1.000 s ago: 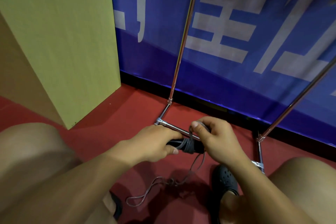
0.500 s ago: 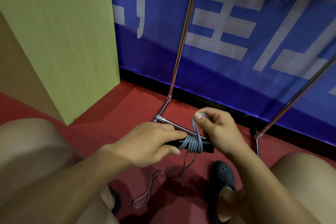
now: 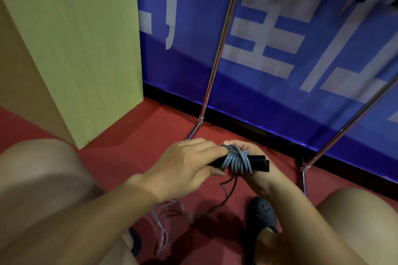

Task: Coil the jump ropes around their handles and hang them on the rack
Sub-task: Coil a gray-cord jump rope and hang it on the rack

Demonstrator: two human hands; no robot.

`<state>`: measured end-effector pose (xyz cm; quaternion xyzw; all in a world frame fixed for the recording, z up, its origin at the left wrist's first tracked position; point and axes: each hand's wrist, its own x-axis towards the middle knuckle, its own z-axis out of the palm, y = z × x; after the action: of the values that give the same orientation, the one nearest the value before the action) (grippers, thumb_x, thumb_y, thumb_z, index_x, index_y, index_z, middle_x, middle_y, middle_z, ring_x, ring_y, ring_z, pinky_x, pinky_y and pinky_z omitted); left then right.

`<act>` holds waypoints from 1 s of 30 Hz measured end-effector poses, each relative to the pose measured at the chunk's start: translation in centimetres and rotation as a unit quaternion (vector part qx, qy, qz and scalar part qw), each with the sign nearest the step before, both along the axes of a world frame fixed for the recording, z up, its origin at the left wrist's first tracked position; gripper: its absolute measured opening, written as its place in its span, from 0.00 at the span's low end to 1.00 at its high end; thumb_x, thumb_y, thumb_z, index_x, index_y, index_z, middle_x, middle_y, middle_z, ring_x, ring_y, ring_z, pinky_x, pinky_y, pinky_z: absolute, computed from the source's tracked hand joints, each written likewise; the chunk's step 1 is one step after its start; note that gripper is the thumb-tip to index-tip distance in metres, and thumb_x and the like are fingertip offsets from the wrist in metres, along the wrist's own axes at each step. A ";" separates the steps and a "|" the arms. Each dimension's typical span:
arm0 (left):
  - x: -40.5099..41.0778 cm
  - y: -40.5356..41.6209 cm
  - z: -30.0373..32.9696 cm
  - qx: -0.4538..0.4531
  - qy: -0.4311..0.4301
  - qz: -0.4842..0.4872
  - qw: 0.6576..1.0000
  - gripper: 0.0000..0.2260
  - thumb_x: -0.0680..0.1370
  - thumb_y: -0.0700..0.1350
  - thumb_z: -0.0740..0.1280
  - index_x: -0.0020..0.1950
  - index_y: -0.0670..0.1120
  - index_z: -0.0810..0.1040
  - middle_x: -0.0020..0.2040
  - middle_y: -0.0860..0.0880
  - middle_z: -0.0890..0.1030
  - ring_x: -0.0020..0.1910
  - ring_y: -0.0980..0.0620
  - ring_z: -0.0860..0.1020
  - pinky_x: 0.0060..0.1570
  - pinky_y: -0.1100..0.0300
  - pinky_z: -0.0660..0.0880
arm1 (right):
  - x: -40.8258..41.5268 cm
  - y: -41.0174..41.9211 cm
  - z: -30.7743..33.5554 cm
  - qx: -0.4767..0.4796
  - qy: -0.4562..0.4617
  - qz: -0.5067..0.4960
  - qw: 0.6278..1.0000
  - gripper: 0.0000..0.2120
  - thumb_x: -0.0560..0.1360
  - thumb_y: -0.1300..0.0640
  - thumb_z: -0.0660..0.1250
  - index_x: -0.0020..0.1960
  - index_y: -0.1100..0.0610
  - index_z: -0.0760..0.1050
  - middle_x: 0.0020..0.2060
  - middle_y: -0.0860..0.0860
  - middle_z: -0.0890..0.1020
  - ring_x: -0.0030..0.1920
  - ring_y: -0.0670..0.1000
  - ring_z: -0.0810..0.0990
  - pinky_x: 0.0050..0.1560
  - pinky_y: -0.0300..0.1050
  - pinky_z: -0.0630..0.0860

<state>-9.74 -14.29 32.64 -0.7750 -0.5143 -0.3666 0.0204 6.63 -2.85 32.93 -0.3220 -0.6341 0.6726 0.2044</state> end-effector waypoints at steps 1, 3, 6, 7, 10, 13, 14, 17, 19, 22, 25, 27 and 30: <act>0.0 0.0 0.0 0.005 -0.001 0.009 1.000 0.14 0.78 0.51 0.69 0.62 0.49 0.73 0.47 0.52 0.81 0.45 0.49 0.78 0.45 0.53 0.76 | -0.1 -0.2 -0.2 0.041 0.002 -0.014 0.999 0.05 0.74 0.61 0.69 0.41 0.54 0.81 0.34 0.47 0.84 0.36 0.43 0.81 0.39 0.37 0.79; 0.0 -0.1 0.2 0.013 -0.001 0.029 0.999 0.14 0.77 0.51 0.67 0.61 0.51 0.72 0.48 0.53 0.81 0.45 0.50 0.79 0.44 0.56 0.76 | -0.4 -0.7 0.0 0.101 0.019 -0.046 0.994 0.07 0.73 0.52 0.72 0.39 0.55 0.79 0.29 0.46 0.82 0.31 0.41 0.78 0.35 0.35 0.75; -0.1 -0.4 0.6 0.021 -0.003 0.052 0.998 0.13 0.77 0.50 0.65 0.60 0.53 0.70 0.49 0.54 0.81 0.45 0.51 0.80 0.40 0.58 0.74 | -0.3 -0.9 0.4 0.108 0.047 -0.070 0.991 0.13 0.76 0.46 0.68 0.39 0.54 0.80 0.34 0.49 0.82 0.36 0.47 0.79 0.42 0.43 0.76; -0.1 -0.5 0.7 0.022 0.000 0.054 0.998 0.13 0.77 0.51 0.65 0.60 0.53 0.70 0.49 0.54 0.80 0.45 0.51 0.80 0.40 0.58 0.74 | -0.2 -0.9 0.4 0.116 0.048 -0.074 0.989 0.13 0.76 0.45 0.69 0.39 0.54 0.80 0.35 0.50 0.82 0.37 0.48 0.78 0.43 0.45 0.75; -0.1 -0.5 0.5 0.029 0.010 0.064 0.997 0.13 0.78 0.51 0.65 0.61 0.52 0.70 0.49 0.54 0.81 0.43 0.51 0.81 0.37 0.56 0.76 | -0.2 -0.9 0.3 0.163 0.016 -0.096 0.982 0.12 0.78 0.52 0.69 0.38 0.55 0.81 0.33 0.48 0.82 0.37 0.45 0.78 0.42 0.45 0.75; -0.1 -0.4 0.5 0.043 0.002 0.097 0.994 0.13 0.78 0.52 0.65 0.61 0.51 0.71 0.50 0.55 0.81 0.42 0.52 0.80 0.34 0.58 0.75 | -0.3 -0.7 -0.5 0.254 -0.027 -0.093 0.962 0.13 0.77 0.63 0.67 0.34 0.56 0.77 0.27 0.46 0.75 0.32 0.44 0.70 0.35 0.49 0.68; -0.1 -0.3 0.5 0.046 -0.003 0.111 0.993 0.13 0.78 0.53 0.65 0.61 0.51 0.72 0.49 0.55 0.80 0.42 0.52 0.80 0.34 0.58 0.74 | -0.4 -0.8 -0.6 0.255 -0.038 -0.094 0.962 0.16 0.77 0.62 0.66 0.32 0.52 0.75 0.25 0.44 0.72 0.29 0.43 0.67 0.32 0.48 0.64; -0.2 -0.2 0.5 0.026 -0.020 0.158 0.987 0.13 0.79 0.56 0.62 0.61 0.53 0.72 0.50 0.54 0.81 0.42 0.50 0.81 0.33 0.57 0.75 | -0.6 -1.0 -0.6 0.260 -0.076 -0.081 0.959 0.22 0.81 0.57 0.63 0.29 0.48 0.76 0.21 0.43 0.72 0.24 0.41 0.66 0.32 0.43 0.63; -0.3 -0.1 0.5 0.003 -0.033 0.182 0.983 0.14 0.79 0.58 0.60 0.61 0.53 0.73 0.51 0.54 0.81 0.43 0.47 0.82 0.34 0.53 0.76 | -0.6 -1.0 -0.6 0.277 -0.085 -0.072 0.954 0.18 0.82 0.53 0.61 0.35 0.50 0.79 0.24 0.44 0.76 0.26 0.41 0.69 0.33 0.43 0.66; -0.5 0.1 0.5 -0.020 -0.055 0.211 0.976 0.14 0.79 0.58 0.59 0.62 0.55 0.72 0.53 0.56 0.80 0.44 0.45 0.81 0.36 0.51 0.76 | -0.6 -1.0 -0.5 0.296 -0.098 -0.069 0.948 0.16 0.82 0.48 0.61 0.40 0.52 0.80 0.28 0.45 0.78 0.29 0.41 0.73 0.35 0.43 0.69; -0.8 0.4 0.4 -0.049 -0.082 0.237 0.967 0.12 0.79 0.55 0.63 0.62 0.56 0.72 0.53 0.55 0.81 0.47 0.43 0.81 0.38 0.50 0.75 | -0.4 -1.1 -0.8 0.323 -0.110 -0.057 0.938 0.12 0.81 0.48 0.63 0.42 0.52 0.79 0.29 0.47 0.77 0.31 0.42 0.73 0.37 0.46 0.71; -1.2 0.7 0.2 -0.069 -0.092 0.261 0.958 0.12 0.80 0.54 0.64 0.63 0.56 0.72 0.53 0.54 0.82 0.49 0.41 0.81 0.41 0.48 0.76 | -0.3 -1.2 -1.2 0.340 -0.121 -0.055 0.931 0.07 0.79 0.47 0.65 0.45 0.48 0.78 0.30 0.50 0.78 0.31 0.47 0.74 0.37 0.49 0.73; -2.2 1.4 0.5 -0.092 -0.116 0.312 0.939 0.14 0.80 0.54 0.64 0.64 0.55 0.72 0.54 0.51 0.83 0.53 0.39 0.80 0.44 0.49 0.74 | -0.3 -1.1 -1.2 0.340 -0.137 -0.067 0.928 0.03 0.78 0.49 0.67 0.46 0.47 0.77 0.26 0.48 0.74 0.29 0.47 0.71 0.34 0.48 0.71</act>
<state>-11.91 -12.92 33.16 -0.5264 -0.7604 -0.3804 0.0024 6.35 -3.94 31.70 -0.3640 -0.8236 0.3504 0.2576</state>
